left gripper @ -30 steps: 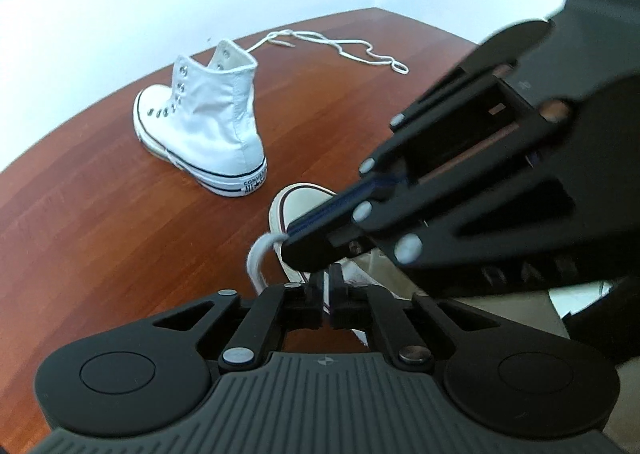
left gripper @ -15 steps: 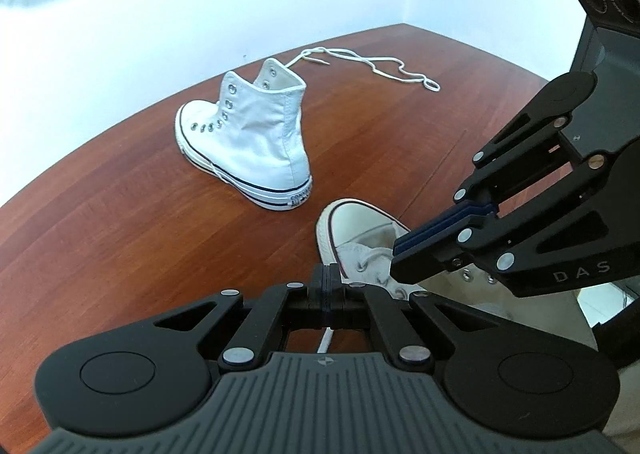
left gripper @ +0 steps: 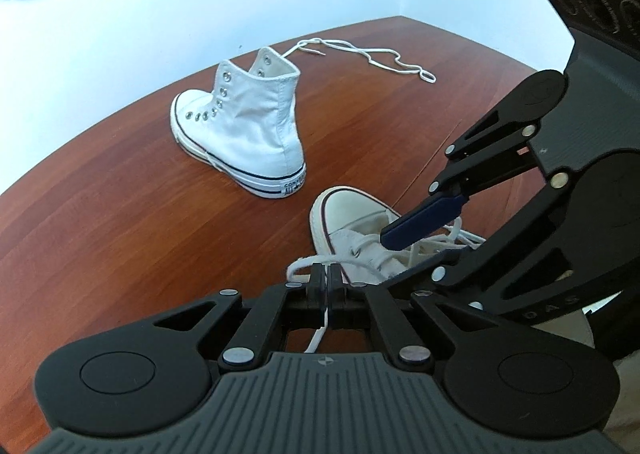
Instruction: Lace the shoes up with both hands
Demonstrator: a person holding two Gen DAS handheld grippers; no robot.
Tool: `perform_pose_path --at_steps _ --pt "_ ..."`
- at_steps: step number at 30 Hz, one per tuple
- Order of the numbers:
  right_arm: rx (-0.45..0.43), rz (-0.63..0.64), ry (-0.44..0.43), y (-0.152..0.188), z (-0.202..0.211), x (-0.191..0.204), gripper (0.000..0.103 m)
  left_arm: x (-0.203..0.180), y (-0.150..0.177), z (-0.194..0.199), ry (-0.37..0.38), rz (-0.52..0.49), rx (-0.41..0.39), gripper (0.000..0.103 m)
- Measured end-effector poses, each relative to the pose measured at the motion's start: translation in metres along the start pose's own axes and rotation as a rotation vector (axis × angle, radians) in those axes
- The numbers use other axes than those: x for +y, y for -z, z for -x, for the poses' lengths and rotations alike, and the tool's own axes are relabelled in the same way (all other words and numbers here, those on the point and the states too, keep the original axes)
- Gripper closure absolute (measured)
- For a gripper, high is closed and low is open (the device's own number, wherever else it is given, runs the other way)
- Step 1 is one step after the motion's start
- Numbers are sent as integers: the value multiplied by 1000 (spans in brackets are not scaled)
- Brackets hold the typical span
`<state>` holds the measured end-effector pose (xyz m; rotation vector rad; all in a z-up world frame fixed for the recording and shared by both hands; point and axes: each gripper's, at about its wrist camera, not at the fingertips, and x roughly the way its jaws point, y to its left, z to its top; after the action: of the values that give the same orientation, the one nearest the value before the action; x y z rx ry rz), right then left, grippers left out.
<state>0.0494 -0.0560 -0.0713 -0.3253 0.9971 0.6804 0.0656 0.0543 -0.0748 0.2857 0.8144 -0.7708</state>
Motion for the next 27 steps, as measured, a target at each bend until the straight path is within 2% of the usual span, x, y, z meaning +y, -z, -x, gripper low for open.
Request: perform_pose_path --at_steps 2,7,9,17,24,27 --pt "14 10 -3 -2 -5 0 81 2 1 0 -3 11 4 102" --pt "46 22 7 -3 -16 -2 92 0 4 1 9 18 9 100" --pt "48 15 2 -2 -16 -4 101 -1 5 2 14 21 11 100" --pt "16 -21 -12 -1 -8 -5 102 -11 7 0 56 6 21 98" --pt "-59 -34 -36 -9 9 -1 102 -14 5 -1 78 6 14 96" --pt "-119 -29 -52 -12 20 4 102 -12 2 -1 95 29 3 94"
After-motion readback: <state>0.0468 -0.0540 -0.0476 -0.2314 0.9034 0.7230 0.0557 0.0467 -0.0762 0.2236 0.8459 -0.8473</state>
